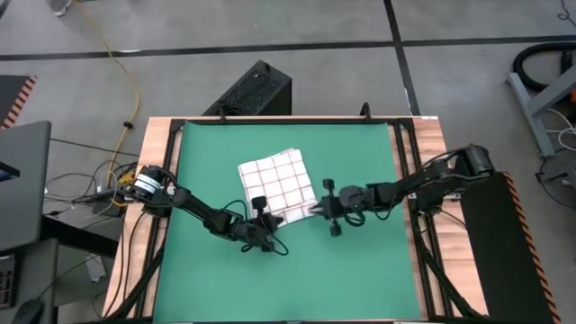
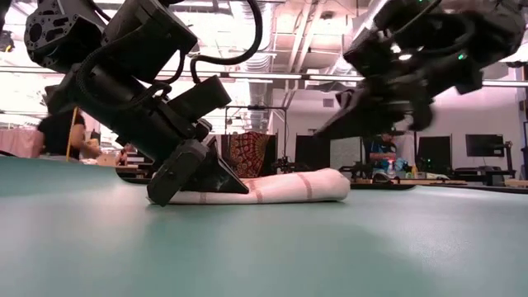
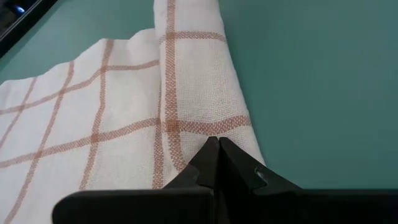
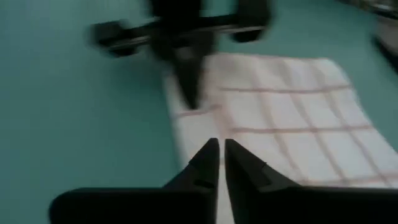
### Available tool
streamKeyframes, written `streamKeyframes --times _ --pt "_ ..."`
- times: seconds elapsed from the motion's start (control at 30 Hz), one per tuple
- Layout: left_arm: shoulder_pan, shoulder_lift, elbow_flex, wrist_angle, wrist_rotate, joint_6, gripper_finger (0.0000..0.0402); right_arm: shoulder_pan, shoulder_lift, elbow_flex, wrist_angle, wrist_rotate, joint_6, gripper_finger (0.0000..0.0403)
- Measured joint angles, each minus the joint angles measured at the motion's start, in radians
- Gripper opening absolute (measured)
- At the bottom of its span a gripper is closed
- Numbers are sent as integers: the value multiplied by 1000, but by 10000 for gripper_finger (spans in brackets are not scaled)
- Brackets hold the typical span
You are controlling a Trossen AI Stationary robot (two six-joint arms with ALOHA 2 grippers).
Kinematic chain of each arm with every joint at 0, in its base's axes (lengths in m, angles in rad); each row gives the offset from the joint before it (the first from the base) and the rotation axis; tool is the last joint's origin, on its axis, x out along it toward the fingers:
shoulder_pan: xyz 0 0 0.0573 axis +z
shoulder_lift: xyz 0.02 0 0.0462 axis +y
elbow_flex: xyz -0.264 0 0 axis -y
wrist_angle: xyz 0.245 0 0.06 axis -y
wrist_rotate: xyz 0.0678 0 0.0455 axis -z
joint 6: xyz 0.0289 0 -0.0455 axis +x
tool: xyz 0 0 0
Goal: Roll towel into tight, uniform cylinder
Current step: Roll the kitchen towel on the table
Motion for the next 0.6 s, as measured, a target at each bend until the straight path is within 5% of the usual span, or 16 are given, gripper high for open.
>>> streamKeyframes --times 0.17,0.37,0.6 --pt "0 0 0 0 5 5 0 51 0 0 -107 -6 -88 124" --pt "5 0 0 0 7 3 0 76 88 1 -18 123 -207 238" --pt "5 0 0 0 8 2 0 30 190 2 18 144 -234 264"
